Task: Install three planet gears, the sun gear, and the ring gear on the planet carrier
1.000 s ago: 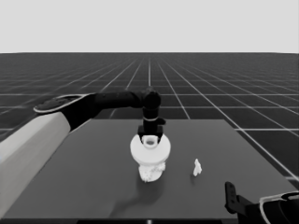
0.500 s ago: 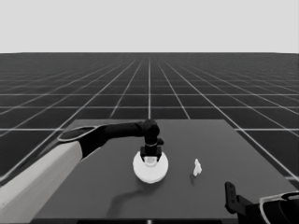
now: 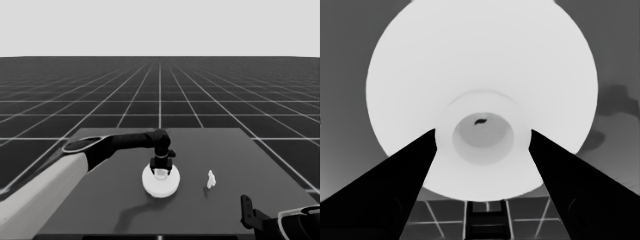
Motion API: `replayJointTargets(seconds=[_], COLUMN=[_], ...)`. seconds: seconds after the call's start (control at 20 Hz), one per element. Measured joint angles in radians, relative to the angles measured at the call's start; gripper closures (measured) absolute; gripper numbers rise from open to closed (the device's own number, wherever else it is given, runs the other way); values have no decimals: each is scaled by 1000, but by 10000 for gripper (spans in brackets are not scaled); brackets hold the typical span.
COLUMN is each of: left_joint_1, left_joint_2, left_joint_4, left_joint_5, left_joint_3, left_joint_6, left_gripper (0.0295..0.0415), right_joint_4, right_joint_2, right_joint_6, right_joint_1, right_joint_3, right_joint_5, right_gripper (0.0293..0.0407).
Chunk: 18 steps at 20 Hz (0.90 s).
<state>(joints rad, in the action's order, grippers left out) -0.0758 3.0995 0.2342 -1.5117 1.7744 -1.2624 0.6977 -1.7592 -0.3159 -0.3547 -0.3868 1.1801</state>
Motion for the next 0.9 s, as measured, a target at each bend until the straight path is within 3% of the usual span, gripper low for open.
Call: replayJointTargets(seconds=[0.9], left_joint_1=[-1], left_joint_2=[0], left_joint_4=[0], left_joint_5=[0], left_joint_3=[0], left_joint_6=[157], left_gripper=[362], right_joint_4=[0], right_joint_2=[0], right_joint_6=[0], right_joint_1=[0], right_joint_3=[0], right_joint_5=[0], right_gripper=[315])
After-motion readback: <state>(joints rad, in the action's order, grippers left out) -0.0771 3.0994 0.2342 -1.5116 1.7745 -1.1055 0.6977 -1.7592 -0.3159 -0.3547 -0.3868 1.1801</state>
